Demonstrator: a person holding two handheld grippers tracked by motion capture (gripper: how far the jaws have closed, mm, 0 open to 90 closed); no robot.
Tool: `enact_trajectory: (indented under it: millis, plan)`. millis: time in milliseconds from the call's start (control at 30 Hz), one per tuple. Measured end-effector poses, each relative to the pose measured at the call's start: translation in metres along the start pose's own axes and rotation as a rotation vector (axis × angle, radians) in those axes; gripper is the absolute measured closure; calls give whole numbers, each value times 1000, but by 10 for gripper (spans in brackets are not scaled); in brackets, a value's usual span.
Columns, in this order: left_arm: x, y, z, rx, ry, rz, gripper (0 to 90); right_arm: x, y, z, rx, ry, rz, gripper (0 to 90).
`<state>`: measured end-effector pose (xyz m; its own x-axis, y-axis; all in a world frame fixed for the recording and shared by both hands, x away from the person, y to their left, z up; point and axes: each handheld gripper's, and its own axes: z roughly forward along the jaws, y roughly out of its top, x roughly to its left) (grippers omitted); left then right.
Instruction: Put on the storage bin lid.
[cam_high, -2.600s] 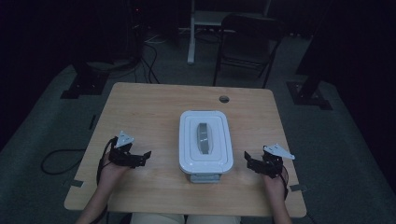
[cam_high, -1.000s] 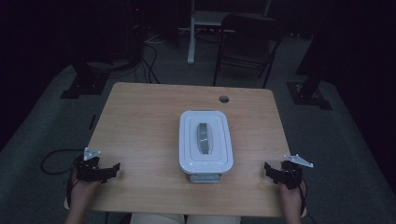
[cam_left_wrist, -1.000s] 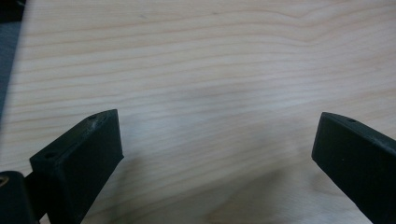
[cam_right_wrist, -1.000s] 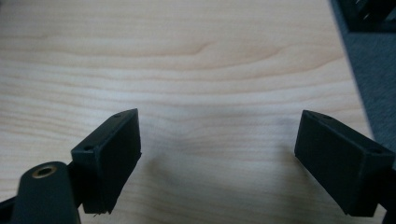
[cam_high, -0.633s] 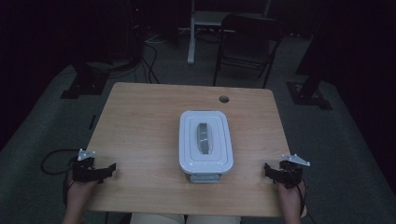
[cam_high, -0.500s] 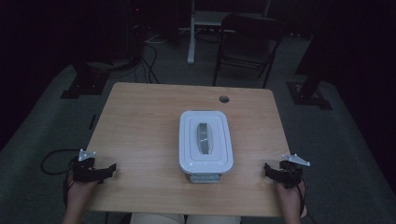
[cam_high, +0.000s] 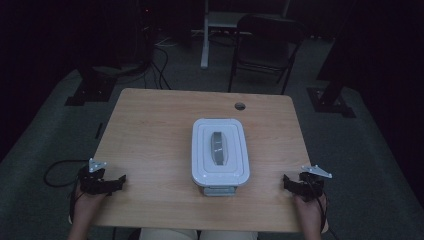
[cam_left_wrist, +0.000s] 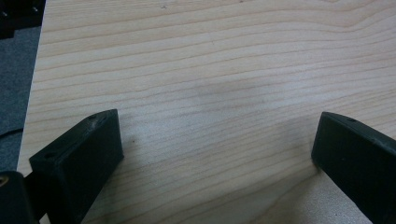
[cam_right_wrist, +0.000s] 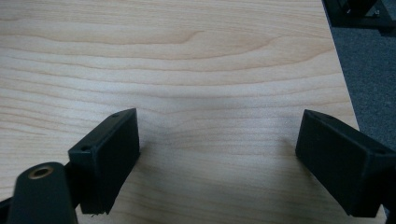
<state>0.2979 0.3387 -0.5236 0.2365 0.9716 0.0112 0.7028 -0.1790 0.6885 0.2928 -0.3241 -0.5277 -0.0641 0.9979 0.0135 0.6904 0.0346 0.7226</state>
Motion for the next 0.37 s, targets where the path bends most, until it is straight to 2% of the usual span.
enact_trajectory:
  millis: [367]
  plan:
    - [0, -1, 0, -1, 12, -14, 25, 0, 0, 0, -2, -3, 3, 136]
